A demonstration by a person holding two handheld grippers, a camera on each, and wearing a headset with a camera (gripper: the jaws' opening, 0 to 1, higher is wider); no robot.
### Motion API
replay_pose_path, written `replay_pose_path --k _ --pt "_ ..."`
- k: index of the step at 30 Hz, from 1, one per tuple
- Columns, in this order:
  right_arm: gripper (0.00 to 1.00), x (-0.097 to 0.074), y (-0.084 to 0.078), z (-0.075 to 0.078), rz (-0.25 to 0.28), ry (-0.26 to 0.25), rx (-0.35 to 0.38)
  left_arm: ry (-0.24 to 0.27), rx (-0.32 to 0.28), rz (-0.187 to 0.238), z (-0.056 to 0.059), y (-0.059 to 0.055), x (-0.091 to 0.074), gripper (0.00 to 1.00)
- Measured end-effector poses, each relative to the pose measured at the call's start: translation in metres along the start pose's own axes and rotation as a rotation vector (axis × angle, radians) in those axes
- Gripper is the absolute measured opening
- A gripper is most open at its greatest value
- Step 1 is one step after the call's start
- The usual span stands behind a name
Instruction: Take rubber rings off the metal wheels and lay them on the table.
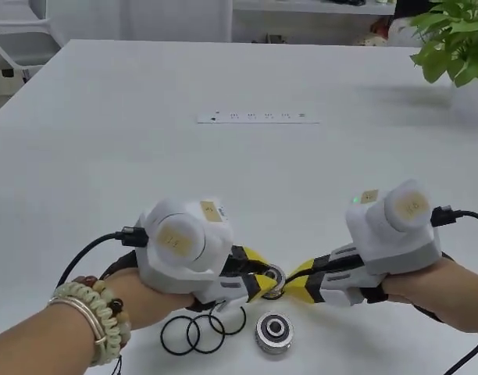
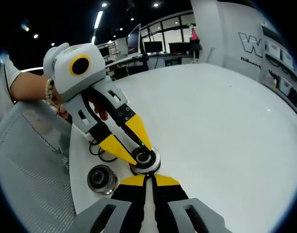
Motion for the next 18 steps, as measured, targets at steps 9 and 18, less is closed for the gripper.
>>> replay_pose_path --k 9,18 --pt "0.00 0.000 0.002 0.003 -0.017 -0.015 0.105 0.004 0.004 0.007 0.001 -0.001 -0.002 0.13" --pt "0.00 -0.003 -0.001 0.009 0.025 0.072 0.324 0.004 0.008 0.009 0.001 -0.002 -0.002 0.13"
Point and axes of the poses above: the centre of the closed fingertips' face, and the gripper's own axes: x roughly forward along the fingers, z roughly to its right, y roughly out of its top, the point moved 9 cm from there along -x, roughly backward along the fingers, and after that the axes turned 14 degrees about -z, right-handed, at the moved point
